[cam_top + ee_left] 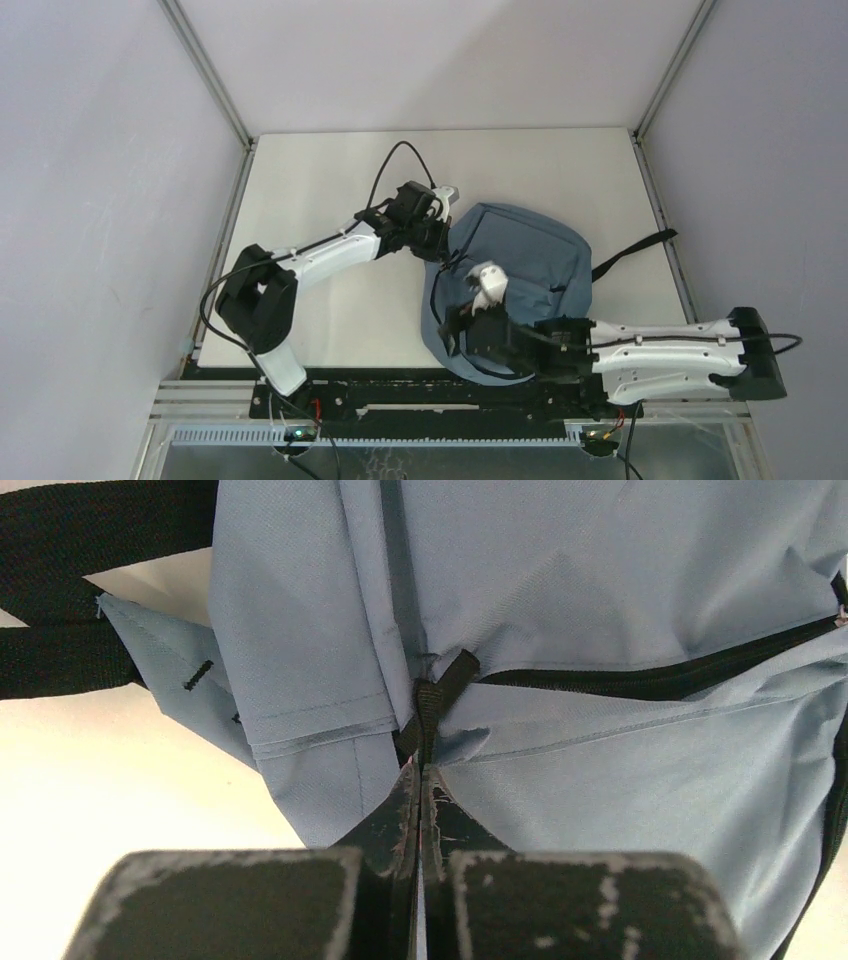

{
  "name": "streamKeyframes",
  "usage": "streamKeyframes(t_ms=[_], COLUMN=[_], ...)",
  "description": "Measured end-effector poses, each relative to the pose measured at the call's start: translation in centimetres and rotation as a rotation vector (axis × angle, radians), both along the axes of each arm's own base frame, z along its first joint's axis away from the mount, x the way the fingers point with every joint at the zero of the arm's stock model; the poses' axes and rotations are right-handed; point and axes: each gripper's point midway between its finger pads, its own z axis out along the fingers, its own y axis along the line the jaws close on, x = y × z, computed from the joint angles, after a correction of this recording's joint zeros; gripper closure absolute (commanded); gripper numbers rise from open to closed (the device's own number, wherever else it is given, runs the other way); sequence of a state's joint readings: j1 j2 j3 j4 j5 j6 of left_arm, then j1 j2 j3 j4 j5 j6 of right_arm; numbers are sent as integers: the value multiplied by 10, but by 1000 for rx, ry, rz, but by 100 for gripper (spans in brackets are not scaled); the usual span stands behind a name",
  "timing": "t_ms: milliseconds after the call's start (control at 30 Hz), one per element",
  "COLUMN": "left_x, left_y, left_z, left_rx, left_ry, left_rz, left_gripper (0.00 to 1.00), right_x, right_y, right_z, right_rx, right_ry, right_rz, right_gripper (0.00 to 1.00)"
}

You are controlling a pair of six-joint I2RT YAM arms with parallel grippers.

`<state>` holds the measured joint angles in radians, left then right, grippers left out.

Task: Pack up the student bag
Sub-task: Zip the student bag at the center of the board.

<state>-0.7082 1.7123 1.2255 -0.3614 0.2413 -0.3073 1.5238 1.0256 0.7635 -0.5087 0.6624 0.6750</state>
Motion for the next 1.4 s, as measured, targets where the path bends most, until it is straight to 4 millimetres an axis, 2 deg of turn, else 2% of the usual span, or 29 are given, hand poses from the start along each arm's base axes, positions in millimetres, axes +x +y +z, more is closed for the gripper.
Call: streamKeyframes(t_ms=[100, 200, 333, 467, 500, 667, 733, 833, 1100, 1233, 1400], left_x=[0, 0, -1, -2, -2, -2, -3, 0, 4, 5, -3], left_y=[-1, -2, -3, -4, -4, -5, -5, -5, 0, 4, 6], left_z=[3, 5, 5, 6, 6, 7, 8, 9, 10, 3, -11], left_rx=[-11, -21, -28, -36, -38, -48, -58, -73, -89, -87, -80], left_ry=[1, 5, 13, 22, 24, 31, 39, 43, 64, 104, 193], left_rz=[8, 16, 20, 14, 14, 14, 12, 17, 43, 58, 64], left_gripper=[100, 100, 100, 100, 100, 100, 100, 100, 100, 100, 100], right_x=[33, 60, 71, 75, 76, 82, 82, 82, 72, 59, 39], right_y=[0, 2, 16, 33, 34, 36, 37, 37, 41, 43, 40], right_z=[22, 28, 16, -3, -9, -32, -39, -44, -43, -42, -40], right_rx=[170, 254, 249, 221, 213, 179, 165, 156, 131, 85, 8], right_ry=[82, 148, 193, 230, 238, 262, 275, 291, 259, 191, 97], right_rz=[-213, -365, -437, -477, -490, -535, -541, -543, -500, -445, -371], right_gripper=[22, 20, 22, 31, 35, 72, 99, 100, 100, 100, 100])
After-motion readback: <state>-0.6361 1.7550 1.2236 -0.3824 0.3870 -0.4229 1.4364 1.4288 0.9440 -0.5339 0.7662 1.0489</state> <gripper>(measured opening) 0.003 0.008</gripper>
